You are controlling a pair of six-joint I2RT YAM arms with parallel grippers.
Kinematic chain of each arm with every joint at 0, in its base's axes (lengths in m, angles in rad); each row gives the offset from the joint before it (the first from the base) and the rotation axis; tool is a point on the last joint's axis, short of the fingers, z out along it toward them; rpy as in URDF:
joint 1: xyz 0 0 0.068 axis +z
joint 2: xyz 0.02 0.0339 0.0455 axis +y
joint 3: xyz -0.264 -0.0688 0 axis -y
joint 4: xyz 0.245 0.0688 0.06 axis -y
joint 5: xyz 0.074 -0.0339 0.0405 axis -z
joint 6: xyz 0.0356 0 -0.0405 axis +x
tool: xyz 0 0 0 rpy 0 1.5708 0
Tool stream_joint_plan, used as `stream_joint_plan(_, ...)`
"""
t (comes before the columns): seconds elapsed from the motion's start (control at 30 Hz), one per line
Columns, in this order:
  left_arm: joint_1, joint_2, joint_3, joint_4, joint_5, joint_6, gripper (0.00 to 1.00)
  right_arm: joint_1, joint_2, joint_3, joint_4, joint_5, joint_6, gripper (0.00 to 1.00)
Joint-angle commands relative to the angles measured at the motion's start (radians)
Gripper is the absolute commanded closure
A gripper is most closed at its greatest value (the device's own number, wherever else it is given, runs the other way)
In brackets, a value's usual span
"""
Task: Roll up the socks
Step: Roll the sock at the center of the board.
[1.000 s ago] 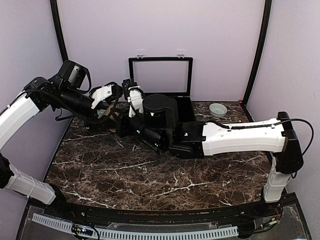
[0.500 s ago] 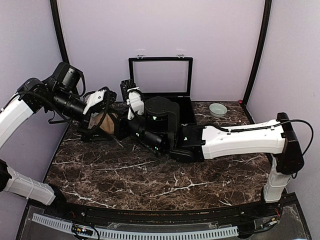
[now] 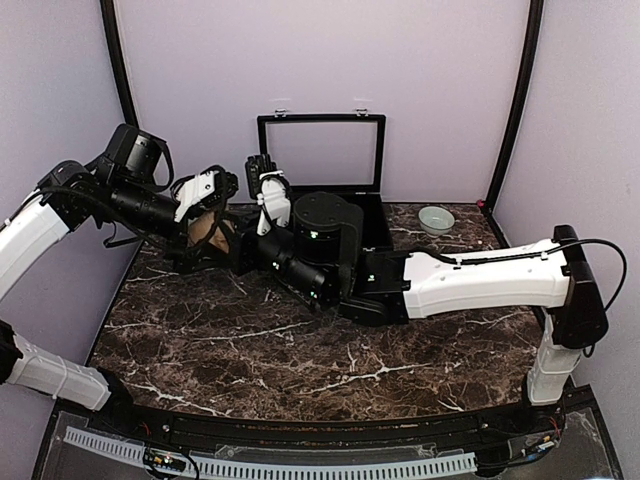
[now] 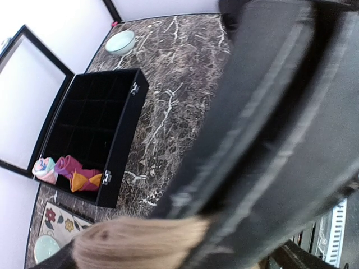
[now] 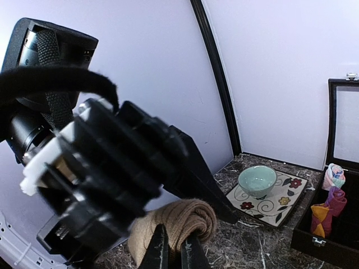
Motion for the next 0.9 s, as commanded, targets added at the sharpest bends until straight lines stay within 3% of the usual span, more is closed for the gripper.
stream_joint_plan(0.0,-0.005,-0.017,-0.018,0.051,-0.072,-0.042,0.10,0.006,-0.033,-0.008,0.066,-0.010,0.017,1.00)
stream_joint_plan(0.07,-0.005,-0.010,-0.020,0.052,-0.095,-0.041,0.20,0.005,-0.031,-0.006,0.072,-0.015,0.025,1.00)
stream_joint_plan(0.13,-0.005,-0.006,-0.026,0.075,-0.175,-0.038,0.39,0.005,-0.027,0.004,0.069,-0.021,0.043,1.00)
stream_joint_plan(0.2,-0.005,-0.009,-0.028,0.106,-0.244,-0.032,0.48,0.006,-0.023,0.015,0.057,-0.019,0.062,1.00)
stream_joint_plan(0.53,-0.011,0.000,-0.001,0.178,-0.380,0.051,0.46,0.010,0.026,0.086,-0.068,0.046,0.179,1.00)
stream_joint_plan(0.6,-0.017,-0.031,-0.044,0.228,-0.409,0.093,0.53,0.010,0.029,0.096,-0.094,0.061,0.203,1.00)
stream_joint_plan(0.73,-0.027,-0.053,-0.063,0.249,-0.431,0.119,0.85,0.009,0.027,0.092,-0.132,0.105,0.244,1.00)
stream_joint_plan(0.87,-0.026,-0.064,-0.063,0.243,-0.387,0.098,0.93,0.009,0.032,0.096,-0.133,0.104,0.249,0.99)
